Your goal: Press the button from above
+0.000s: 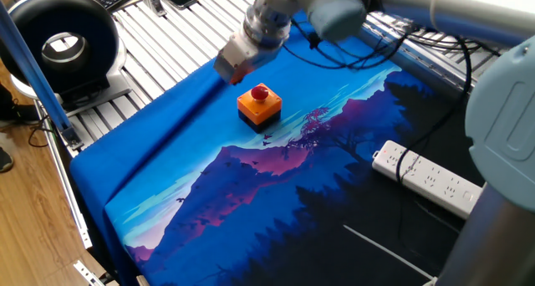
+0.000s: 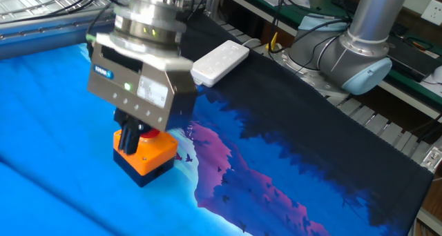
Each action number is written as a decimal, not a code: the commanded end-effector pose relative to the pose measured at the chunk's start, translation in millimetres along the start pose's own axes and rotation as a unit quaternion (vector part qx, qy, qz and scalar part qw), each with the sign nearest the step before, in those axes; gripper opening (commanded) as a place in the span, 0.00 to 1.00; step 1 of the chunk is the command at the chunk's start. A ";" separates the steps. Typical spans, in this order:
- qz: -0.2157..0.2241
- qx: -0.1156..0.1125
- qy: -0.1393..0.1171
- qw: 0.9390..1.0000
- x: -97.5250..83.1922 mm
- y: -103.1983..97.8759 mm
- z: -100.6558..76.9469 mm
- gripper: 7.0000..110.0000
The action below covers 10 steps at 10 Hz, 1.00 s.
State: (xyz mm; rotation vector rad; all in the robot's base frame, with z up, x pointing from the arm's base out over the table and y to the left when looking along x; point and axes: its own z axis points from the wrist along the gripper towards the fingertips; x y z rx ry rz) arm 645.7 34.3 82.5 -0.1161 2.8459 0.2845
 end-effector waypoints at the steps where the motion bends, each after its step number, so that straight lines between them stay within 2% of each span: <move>1: 0.024 0.000 0.105 0.994 -18.1 19.0 -116.8 0.00; 2: 0.035 -0.010 0.086 0.996 -20.5 27.8 -106.3 0.00; 3: 0.038 -0.023 0.068 0.997 -22.7 26.6 -100.8 0.00; 4: 0.040 -0.017 0.068 0.997 -21.3 18.4 -108.3 0.00; 6: 0.047 -0.016 0.063 0.997 -22.0 20.2 -124.9 0.00; 10: 0.050 -0.012 0.021 0.998 -19.6 24.0 -138.2 0.00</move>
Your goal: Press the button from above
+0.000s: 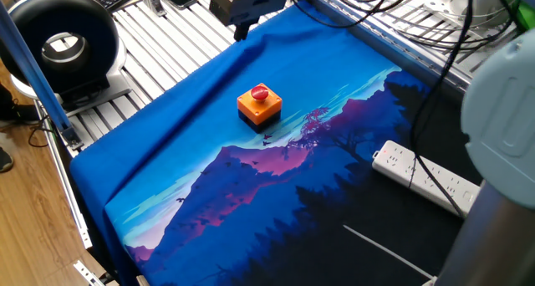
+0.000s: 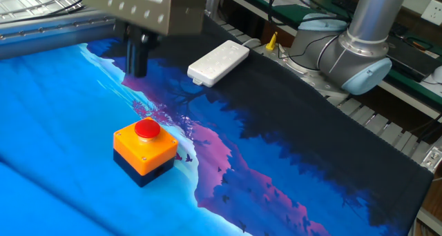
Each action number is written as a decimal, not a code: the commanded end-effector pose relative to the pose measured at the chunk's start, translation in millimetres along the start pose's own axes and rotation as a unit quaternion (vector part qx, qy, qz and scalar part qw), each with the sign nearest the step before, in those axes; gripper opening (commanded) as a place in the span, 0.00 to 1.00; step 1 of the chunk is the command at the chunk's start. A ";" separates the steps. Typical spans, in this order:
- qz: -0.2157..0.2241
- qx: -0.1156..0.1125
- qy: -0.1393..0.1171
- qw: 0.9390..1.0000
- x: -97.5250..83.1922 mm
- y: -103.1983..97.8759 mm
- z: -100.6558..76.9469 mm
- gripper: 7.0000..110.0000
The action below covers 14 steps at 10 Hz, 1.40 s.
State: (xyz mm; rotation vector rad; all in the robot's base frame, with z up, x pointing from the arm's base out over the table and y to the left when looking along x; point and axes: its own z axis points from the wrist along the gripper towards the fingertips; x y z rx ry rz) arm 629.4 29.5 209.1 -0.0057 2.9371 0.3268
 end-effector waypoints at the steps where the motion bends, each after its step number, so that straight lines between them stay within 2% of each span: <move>1: 0.004 -0.005 -0.028 1.000 5.4 2.7 -15.9 0.00; 4: 0.007 0.000 -0.028 1.000 14.7 -4.5 -16.4 0.00; 7: 0.002 -0.008 -0.033 0.999 21.7 -14.3 -3.3 0.00; 10: 0.023 -0.006 -0.023 0.999 25.7 -8.7 5.3 0.00; 14: 0.027 -0.004 -0.030 0.999 23.4 -0.3 33.6 0.00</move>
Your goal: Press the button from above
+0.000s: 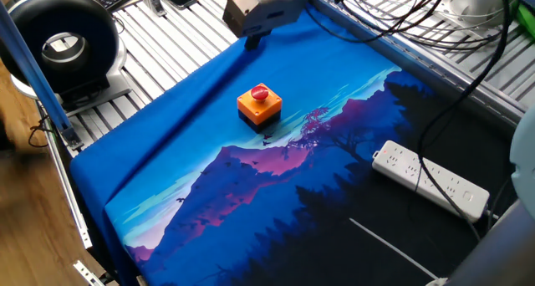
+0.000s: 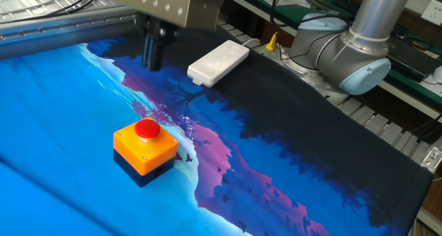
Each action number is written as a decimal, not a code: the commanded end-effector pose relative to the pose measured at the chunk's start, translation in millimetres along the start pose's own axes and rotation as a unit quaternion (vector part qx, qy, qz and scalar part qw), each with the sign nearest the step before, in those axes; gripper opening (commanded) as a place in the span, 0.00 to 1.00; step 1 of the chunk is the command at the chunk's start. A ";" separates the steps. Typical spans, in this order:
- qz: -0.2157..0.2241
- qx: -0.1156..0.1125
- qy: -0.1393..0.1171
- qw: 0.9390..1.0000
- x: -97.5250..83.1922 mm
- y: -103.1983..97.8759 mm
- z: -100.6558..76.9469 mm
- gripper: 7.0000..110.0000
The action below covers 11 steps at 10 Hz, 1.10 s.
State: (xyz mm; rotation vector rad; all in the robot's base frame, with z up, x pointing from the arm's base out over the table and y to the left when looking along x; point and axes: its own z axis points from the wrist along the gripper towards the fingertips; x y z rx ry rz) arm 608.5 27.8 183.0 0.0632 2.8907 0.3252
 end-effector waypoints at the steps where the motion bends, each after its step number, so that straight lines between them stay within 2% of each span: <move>1: 0.007 -0.002 -0.005 1.000 -1.6 8.0 17.1 0.00; 3: -0.006 0.001 -0.003 1.000 0.1 3.9 21.1 0.00; 4: -0.018 -0.010 -0.008 1.000 0.1 2.4 22.3 0.00; 6: -0.026 -0.016 -0.006 1.000 2.4 0.6 24.2 0.00; 7: -0.034 -0.009 -0.003 0.999 3.5 -1.8 24.8 0.00; 9: -0.051 -0.003 0.011 0.999 1.1 -4.1 15.5 0.00; 11: -0.064 0.015 0.036 0.997 -13.5 -6.7 -6.4 0.00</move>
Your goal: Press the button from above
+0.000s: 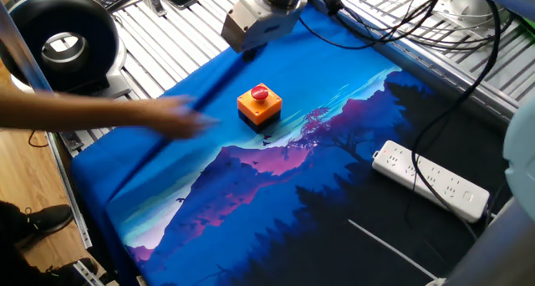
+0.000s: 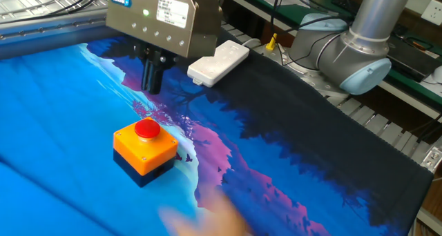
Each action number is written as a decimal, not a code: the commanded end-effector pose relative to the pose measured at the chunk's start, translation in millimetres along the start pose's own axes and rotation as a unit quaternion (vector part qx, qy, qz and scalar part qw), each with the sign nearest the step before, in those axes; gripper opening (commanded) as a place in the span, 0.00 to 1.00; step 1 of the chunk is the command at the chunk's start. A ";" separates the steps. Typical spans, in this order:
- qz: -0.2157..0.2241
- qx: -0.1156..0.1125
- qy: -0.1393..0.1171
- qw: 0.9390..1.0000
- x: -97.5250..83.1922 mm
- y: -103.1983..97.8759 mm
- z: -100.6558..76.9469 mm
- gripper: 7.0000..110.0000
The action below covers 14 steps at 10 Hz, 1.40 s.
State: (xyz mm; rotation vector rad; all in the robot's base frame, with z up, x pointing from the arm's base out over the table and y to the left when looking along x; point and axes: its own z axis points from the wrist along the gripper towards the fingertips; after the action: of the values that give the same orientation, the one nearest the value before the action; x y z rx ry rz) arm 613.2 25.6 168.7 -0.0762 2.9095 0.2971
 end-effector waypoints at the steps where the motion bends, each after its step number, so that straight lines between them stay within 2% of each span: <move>1: -0.019 0.023 0.047 0.998 -14.4 -5.5 -36.6 0.00; 2: -0.016 0.030 0.060 0.998 -14.8 -4.8 -41.2 0.00; 4: -0.015 0.030 0.063 0.997 -18.2 0.2 -39.1 0.00; 7: 0.035 -0.014 0.074 0.997 -22.5 25.0 -34.2 0.00; 8: 0.041 -0.020 0.080 0.996 -23.2 29.0 -32.8 0.00; 10: 0.034 -0.016 0.087 0.996 -22.1 28.5 -32.5 0.00; 12: 0.044 -0.014 0.087 0.995 -25.4 33.4 -33.0 0.00; 14: 0.057 -0.013 0.101 0.993 -20.6 34.7 -33.2 0.00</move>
State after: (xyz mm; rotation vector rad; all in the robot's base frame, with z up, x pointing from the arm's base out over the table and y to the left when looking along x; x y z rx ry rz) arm 625.7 47.3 209.1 0.0182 3.0957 0.3414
